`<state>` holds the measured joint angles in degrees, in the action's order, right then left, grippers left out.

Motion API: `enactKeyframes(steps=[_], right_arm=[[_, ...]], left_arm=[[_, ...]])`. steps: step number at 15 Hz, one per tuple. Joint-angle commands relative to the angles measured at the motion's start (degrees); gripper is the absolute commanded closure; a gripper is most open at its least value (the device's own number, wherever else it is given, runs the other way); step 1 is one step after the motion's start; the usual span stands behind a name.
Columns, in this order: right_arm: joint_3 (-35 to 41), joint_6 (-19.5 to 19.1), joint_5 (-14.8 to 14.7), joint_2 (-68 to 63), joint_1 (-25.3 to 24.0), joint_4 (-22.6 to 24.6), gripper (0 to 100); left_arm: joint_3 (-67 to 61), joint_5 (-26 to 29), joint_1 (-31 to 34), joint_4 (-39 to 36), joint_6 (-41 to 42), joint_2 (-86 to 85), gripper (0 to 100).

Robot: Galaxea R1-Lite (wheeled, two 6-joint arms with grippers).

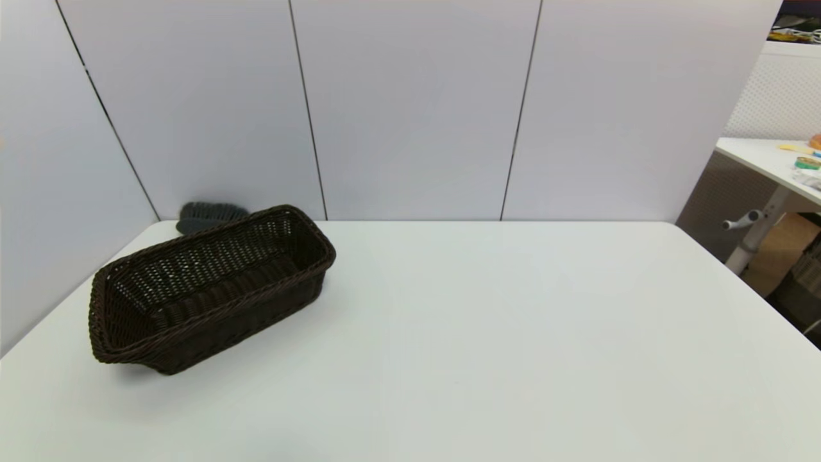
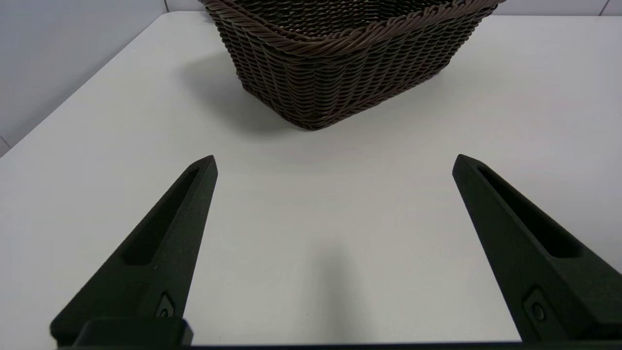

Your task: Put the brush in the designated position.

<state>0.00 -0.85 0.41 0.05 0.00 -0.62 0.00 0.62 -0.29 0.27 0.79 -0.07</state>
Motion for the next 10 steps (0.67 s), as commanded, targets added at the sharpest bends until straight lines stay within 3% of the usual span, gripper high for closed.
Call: enactKeyframes(steps=[1,10], right_arm=[[0.1,0.0,0.0,0.0,0.0,0.0,0],[0.1,0.0,0.0,0.0,0.0,0.0,0]], left_arm=[[0.0,0.0,0.0,0.0,0.0,0.1,0],[0.0,0.0,-0.1,0.0,0.0,0.1,0]])
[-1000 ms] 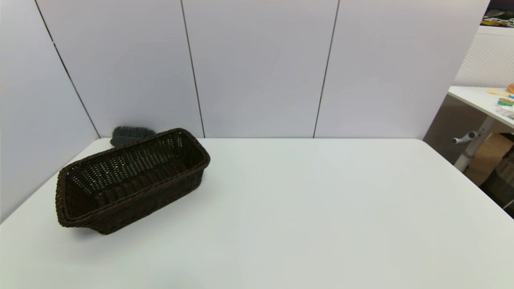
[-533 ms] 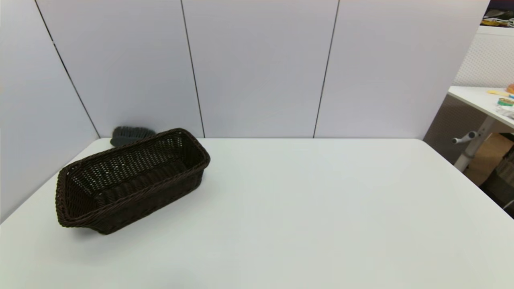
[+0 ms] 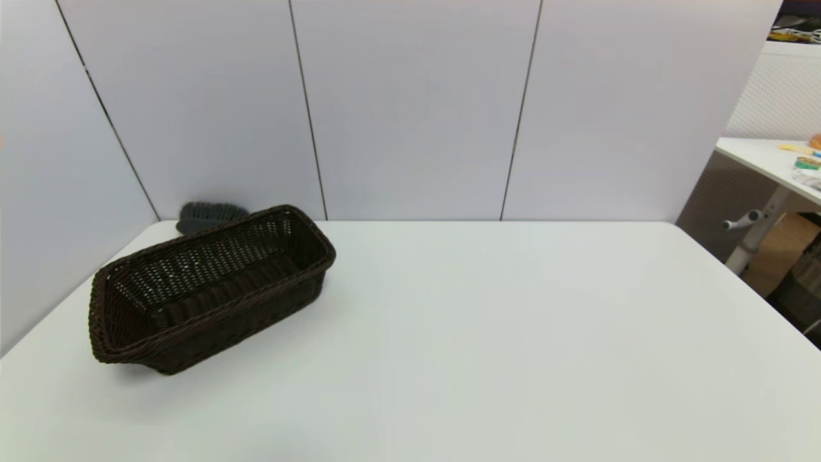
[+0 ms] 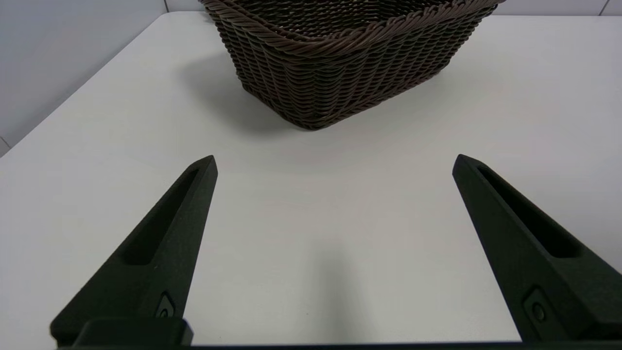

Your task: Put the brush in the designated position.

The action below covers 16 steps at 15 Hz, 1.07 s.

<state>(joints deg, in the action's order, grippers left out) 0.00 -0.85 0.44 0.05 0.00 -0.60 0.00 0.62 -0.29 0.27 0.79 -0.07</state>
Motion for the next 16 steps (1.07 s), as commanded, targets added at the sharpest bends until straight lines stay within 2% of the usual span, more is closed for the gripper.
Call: enactKeyframes(steps=[1,16], right_arm=[[0.1,0.0,0.0,0.0,0.0,0.0,0],[0.1,-0.1,0.0,0.0,0.0,0.0,0]], left_arm=[[0.0,0.0,0.0,0.0,0.0,0.0,0],[0.0,0.0,-0.1,0.0,0.0,0.1,0]])
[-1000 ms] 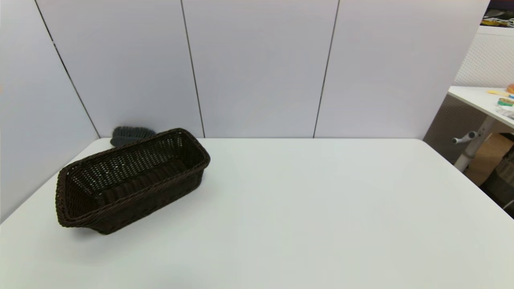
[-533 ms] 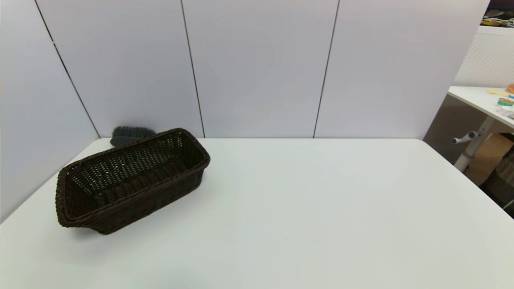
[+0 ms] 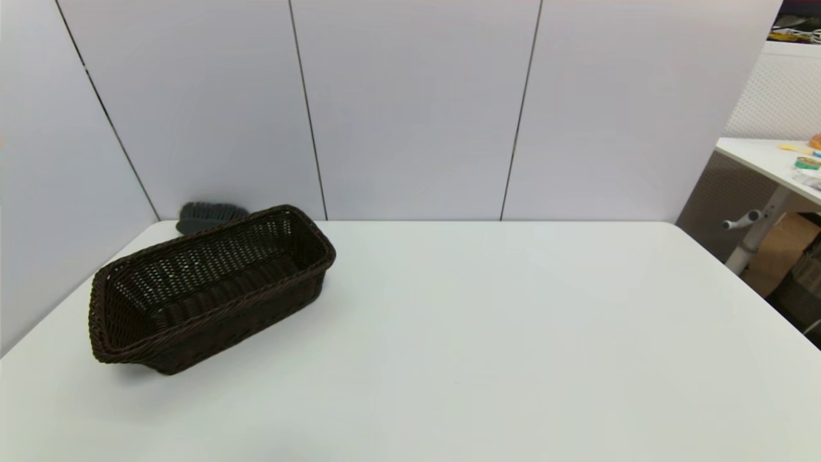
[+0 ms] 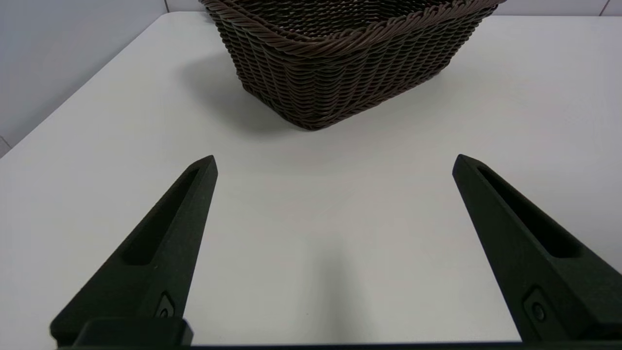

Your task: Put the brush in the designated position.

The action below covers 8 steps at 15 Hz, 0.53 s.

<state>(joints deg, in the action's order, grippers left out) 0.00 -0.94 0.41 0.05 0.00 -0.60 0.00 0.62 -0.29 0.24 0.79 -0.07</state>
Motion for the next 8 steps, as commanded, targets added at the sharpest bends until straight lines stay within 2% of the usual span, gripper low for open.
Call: enactKeyframes(steps=[1,8], right_arm=[[0.1,0.0,0.0,0.0,0.0,0.0,0],[0.1,0.1,0.1,0.0,0.0,0.0,0]], left_arm=[[0.0,0.0,0.0,0.0,0.0,0.1,0],[0.0,0.0,0.0,0.0,0.0,0.1,0]])
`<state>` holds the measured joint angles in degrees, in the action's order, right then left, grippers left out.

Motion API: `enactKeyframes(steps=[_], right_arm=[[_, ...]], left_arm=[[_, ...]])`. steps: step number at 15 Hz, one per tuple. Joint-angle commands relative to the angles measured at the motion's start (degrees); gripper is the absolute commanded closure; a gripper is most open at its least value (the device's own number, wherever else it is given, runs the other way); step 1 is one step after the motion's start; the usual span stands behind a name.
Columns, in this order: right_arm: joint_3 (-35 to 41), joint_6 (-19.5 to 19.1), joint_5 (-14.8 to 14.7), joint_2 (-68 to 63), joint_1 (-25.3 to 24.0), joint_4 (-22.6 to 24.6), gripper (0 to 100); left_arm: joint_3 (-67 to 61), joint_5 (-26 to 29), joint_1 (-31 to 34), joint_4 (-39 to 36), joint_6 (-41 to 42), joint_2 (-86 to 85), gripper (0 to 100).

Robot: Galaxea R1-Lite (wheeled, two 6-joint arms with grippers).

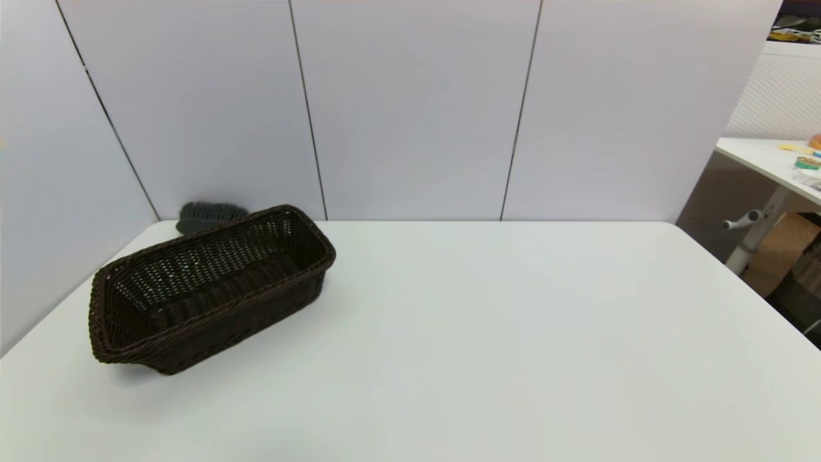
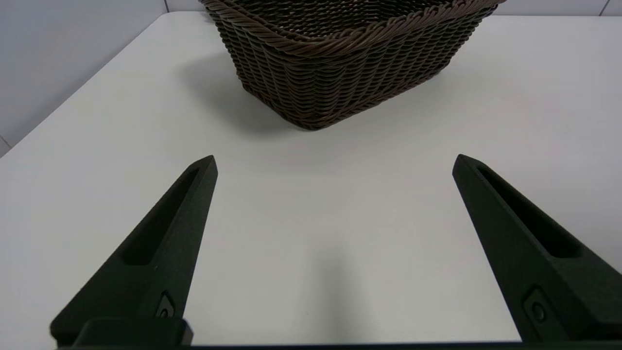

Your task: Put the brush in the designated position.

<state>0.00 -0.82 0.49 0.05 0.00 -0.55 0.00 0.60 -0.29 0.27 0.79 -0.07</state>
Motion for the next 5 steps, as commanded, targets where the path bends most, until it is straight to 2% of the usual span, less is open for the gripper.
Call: enactKeyframes(steps=[1,5], right_arm=[[0.1,-0.1,0.0,0.0,0.0,-0.1,0],[0.1,-0.1,0.0,0.0,0.0,-0.1,0]], left_arm=[[0.0,0.0,0.0,0.0,0.0,0.0,0],[0.0,0.0,-0.1,0.0,0.0,0.1,0]])
